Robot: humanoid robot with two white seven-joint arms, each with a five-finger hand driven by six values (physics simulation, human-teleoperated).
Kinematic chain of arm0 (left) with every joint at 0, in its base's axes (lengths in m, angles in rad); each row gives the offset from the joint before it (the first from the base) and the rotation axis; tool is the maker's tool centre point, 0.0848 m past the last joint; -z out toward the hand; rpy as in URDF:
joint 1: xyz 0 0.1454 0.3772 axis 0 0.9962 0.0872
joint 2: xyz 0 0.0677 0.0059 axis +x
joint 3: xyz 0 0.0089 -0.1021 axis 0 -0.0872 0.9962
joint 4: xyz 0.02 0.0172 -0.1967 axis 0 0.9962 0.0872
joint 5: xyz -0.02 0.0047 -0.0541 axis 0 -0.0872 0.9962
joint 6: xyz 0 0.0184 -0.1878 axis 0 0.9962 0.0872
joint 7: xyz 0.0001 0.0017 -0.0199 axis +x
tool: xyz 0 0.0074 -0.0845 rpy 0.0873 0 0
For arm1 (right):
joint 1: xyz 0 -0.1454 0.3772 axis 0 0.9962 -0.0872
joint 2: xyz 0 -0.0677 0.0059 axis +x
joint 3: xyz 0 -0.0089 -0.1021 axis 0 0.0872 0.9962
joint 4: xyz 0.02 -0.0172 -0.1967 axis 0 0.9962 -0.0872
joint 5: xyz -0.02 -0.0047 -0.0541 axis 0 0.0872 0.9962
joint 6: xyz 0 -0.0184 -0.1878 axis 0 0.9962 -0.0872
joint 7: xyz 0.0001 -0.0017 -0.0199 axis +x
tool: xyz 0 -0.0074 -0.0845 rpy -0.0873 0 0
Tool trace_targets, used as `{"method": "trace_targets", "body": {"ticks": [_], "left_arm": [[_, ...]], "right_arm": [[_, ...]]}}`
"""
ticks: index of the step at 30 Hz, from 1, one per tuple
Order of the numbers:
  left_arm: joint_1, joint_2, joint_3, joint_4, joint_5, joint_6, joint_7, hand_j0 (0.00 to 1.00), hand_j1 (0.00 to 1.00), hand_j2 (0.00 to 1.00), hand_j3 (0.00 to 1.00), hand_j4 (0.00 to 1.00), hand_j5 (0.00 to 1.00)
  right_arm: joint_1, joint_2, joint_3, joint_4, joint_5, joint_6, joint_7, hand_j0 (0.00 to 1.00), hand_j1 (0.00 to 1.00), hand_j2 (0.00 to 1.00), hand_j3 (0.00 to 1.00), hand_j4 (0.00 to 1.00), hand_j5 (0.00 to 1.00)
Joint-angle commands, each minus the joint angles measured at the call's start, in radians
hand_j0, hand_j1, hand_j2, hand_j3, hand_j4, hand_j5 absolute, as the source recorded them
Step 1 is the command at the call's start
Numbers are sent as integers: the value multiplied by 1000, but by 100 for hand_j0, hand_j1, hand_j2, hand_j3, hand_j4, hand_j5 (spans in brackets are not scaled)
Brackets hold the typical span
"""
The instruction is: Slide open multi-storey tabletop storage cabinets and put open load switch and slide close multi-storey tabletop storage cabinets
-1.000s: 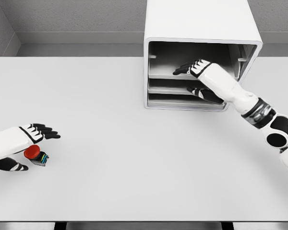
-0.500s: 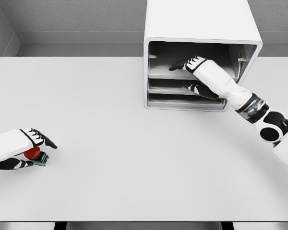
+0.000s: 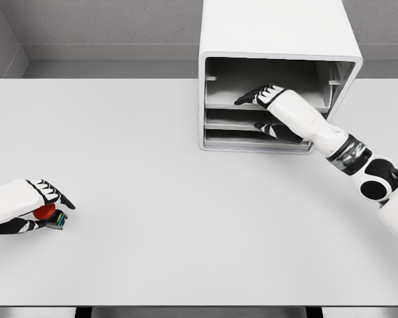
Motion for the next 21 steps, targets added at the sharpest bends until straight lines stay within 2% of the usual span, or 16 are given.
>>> {"method": "trace_targets", "body": {"ticks": [1, 6, 8, 9, 12, 19, 21], "left_arm": [[0, 0, 0, 3, 4, 3, 0, 71, 71, 71, 71, 71, 71], [0, 0, 1, 5, -4, 3, 0, 72, 72, 72, 72, 72, 72], [0, 0, 3, 5, -6, 3, 0, 74, 74, 74, 74, 74, 74], [0, 0, 3, 5, -9, 3, 0, 78, 78, 78, 78, 78, 78], [0, 0, 7, 20, -18, 3, 0, 80, 80, 80, 80, 80, 80], [0, -1, 6, 32, -18, 3, 0, 80, 80, 80, 80, 80, 80], [-3, -1, 6, 43, -18, 3, 0, 77, 77, 77, 77, 77, 77]], "right_arm": [[0, -18, 9, -7, -5, -1, -1, 75, 75, 75, 75, 75, 75], [2, -37, 13, -7, -7, -1, -1, 75, 75, 75, 75, 75, 75], [2, -37, 13, -7, -7, -1, -1, 75, 75, 75, 75, 75, 75], [3, -37, 15, -7, -7, -1, -1, 75, 75, 75, 75, 75, 75], [3, -52, 27, -16, -7, -1, -1, 75, 75, 75, 75, 75, 75], [23, -86, 27, -73, -8, -1, -3, 75, 75, 75, 75, 75, 75], [29, -89, 25, -81, -8, -1, -3, 75, 75, 75, 75, 75, 75]]}}
